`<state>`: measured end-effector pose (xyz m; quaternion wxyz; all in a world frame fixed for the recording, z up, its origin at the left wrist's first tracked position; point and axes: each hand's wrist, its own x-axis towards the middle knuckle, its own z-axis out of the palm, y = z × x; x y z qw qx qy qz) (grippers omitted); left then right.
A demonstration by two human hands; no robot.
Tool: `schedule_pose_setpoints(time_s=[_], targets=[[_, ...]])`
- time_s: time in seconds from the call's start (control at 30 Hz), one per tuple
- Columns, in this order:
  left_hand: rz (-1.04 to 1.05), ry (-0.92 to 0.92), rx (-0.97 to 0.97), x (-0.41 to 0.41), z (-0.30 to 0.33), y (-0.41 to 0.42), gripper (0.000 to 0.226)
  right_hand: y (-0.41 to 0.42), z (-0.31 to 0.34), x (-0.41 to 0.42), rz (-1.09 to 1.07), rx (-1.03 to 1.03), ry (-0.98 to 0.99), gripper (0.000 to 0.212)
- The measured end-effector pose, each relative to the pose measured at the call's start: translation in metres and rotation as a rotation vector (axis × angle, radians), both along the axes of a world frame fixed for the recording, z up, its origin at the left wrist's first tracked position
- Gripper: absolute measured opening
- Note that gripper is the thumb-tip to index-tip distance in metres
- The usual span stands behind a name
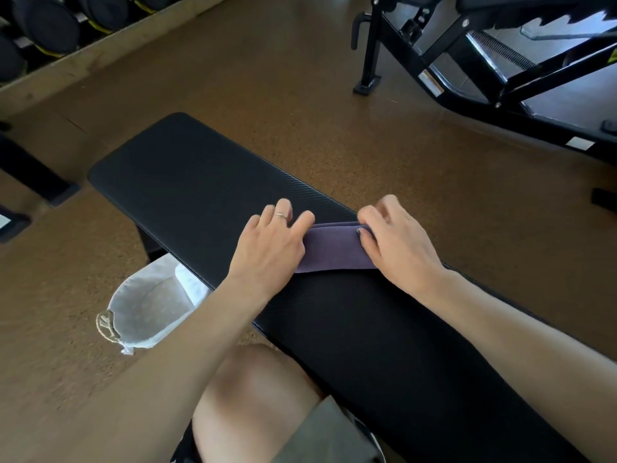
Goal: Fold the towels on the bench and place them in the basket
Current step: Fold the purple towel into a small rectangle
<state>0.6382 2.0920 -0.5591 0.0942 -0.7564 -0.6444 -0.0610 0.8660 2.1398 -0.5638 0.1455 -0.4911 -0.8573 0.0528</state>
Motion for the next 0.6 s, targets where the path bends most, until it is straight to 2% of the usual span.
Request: schedule_pose_setpoints(time_s=[0.07, 0.17, 0.23, 0.3, 0.37, 0.5, 0.6], targets=[[-0.199, 0.137, 0.076, 0.004, 0.001, -0.001, 0.029, 0.006, 0.0, 0.003, 0.18, 0.125, -0.158, 0.016], [-0.393, 0.137, 0.046, 0.007, 0.0, -0.004, 0.02, 0.005, 0.005, 0.007, 0.298, 0.171, -0.222, 0.023], [-0.364, 0.071, -0.011, 0.008, 0.0, -0.007, 0.016, 0.001, 0.007, 0.011, 0.327, 0.125, -0.207, 0.032], [-0.324, 0.018, -0.089, 0.006, -0.001, -0.012, 0.034, -0.002, 0.009, 0.014, 0.351, 0.062, -0.244, 0.045], [-0.313, 0.043, -0.125, 0.003, 0.0, -0.014, 0.047, 0.0, 0.01, 0.016, 0.352, 0.026, -0.276, 0.052], [-0.283, 0.054, -0.132, 0.003, 0.002, -0.013, 0.036, 0.002, 0.013, 0.014, 0.309, 0.002, -0.177, 0.041], [-0.206, -0.097, -0.169, 0.0, 0.01, -0.019, 0.028, -0.005, 0.018, 0.008, 0.288, -0.072, -0.065, 0.031]])
